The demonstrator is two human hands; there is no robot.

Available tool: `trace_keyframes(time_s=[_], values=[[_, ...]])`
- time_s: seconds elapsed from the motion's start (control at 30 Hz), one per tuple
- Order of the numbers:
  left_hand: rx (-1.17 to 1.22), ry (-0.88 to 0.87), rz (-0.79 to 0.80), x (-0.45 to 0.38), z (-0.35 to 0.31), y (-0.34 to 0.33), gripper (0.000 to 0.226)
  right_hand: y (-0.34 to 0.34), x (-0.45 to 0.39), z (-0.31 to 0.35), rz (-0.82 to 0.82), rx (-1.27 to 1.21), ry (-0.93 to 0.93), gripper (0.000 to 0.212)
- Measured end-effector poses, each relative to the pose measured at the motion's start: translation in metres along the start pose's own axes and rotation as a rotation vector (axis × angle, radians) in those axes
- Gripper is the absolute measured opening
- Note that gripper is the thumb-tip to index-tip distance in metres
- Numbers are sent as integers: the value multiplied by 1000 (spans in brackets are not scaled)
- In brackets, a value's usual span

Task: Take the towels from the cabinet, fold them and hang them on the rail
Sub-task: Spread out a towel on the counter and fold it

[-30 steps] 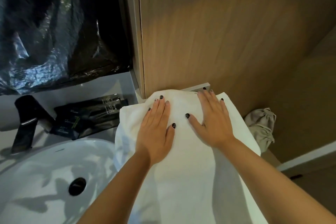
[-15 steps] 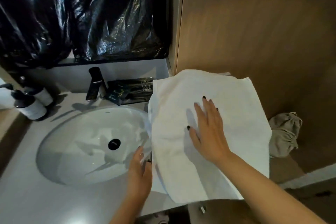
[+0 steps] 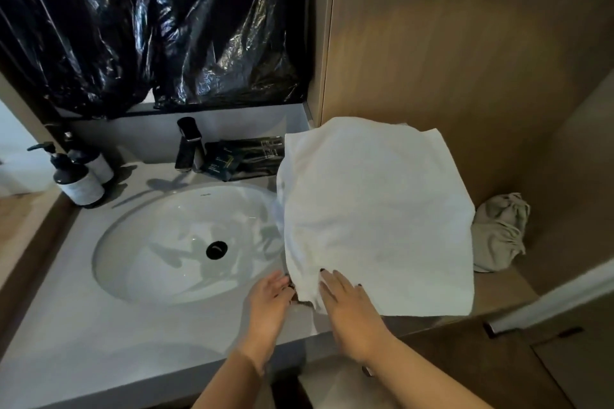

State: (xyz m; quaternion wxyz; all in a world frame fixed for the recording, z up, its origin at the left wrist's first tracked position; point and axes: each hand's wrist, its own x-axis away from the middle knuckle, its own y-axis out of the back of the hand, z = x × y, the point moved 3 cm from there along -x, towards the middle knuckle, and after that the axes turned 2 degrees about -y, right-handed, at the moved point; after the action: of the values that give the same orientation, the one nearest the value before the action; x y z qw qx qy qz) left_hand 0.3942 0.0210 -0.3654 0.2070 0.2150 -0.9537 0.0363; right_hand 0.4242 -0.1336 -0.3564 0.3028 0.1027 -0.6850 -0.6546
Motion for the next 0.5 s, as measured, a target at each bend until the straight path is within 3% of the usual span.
trace_keyframes(time_s=[0.07,0.13,0.3,0.43,0.5], values=[[39,-15,30,-1,-6,-2,36,4,-2,-3,-62,15,-34,94],[25,-39,64,-3,-9,-1,38,6,-5,-9,-120,-4,-30,96],[-33,-18,65,-18,-4,10,25,20,-6,-18,-282,-235,-59,29],[-58,-62,146,-23,2,15,13,28,-4,-13,-382,-457,-226,40],[-52,-25,197,-23,1,15,21,24,-3,-4,-363,-498,-242,47]])
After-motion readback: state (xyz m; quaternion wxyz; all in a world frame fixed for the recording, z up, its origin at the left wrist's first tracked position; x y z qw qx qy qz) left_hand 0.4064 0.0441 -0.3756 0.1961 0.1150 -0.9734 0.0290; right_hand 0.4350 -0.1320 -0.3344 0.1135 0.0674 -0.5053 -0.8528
